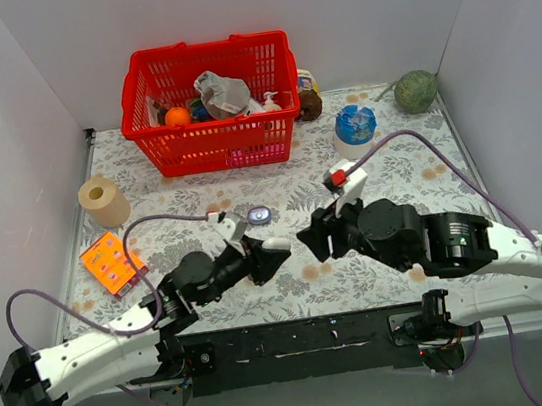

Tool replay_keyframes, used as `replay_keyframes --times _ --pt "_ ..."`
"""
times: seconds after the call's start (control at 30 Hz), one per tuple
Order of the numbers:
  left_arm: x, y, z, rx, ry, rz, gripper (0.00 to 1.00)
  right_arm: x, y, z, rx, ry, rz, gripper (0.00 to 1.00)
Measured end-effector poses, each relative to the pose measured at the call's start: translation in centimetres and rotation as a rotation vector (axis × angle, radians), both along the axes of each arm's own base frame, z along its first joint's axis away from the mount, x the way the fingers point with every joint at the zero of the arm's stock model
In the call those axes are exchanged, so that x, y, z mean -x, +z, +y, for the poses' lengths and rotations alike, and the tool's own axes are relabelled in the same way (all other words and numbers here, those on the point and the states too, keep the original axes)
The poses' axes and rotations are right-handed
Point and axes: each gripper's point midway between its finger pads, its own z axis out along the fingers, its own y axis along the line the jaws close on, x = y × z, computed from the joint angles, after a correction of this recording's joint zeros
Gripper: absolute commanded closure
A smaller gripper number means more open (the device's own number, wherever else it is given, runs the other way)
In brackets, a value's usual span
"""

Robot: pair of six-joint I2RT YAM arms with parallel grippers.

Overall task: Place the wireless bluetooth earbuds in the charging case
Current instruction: Place the charging case at the center of the board, then reset both arms

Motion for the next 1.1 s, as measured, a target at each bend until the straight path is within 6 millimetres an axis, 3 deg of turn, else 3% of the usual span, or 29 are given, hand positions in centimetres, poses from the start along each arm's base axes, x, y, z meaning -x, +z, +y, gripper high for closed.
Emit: replay_keyframes --times 0.03,0.07,0.23,0.37,0.47,0.63,0.8,0.97,1.07,1.1 --pt "-0.9 -2.5 -0.6 -0.052 0.035 0.096 0.87 -0.3 -0.3 -1.0 -0.012 -0.034 0.005 0.4" --pt "-1.4 -3.9 -0.9 -0.08 0.055 0.144 0.86 -0.6 -0.8 -1.9 -0.018 -0.063 0.011 0.4" --pt "-4.3 -12.9 -2.3 -0.245 0.111 0.481 0.88 -0.7 -2.3 -3.6 -0.036 -0.123 0.047 0.4" --pt "-5.0 -17.5 -2.6 -0.285 0.117 0.644 0.87 -0.6 -3.2 -3.9 -0.032 -0.136 0.066 0.4" --pt "-5.3 -18.6 -3.3 -0.272 0.099 0.698 0.8 -0.5 -3.5 -4.1 -0.038 -0.141 0.077 0.4" --pt "-7.0 -18.8 -4.9 -0.24 0.077 0.739 0.52 -0.4 -3.7 -4.4 -0.045 -0.141 0.087 0.39" --pt "-7.3 -19.2 -4.5 -0.245 0.084 0.763 0.3 -0.3 -4.0 -4.7 -0.047 -0.144 0.094 0.39" --pt "-7.1 -19.5 -3.1 -0.257 0.115 0.787 0.16 -0.3 -3.9 -4.8 -0.052 -0.147 0.097 0.39" --pt "-7.5 -19.2 -1.0 -0.287 0.21 0.798 0.02 -0.2 -4.0 -4.8 -0.048 -0.148 0.099 0.39" --pt "-7.7 -18.9 -0.1 -0.298 0.253 0.796 0.02 -0.2 -4.1 -4.9 -0.049 -0.149 0.099 0.39"
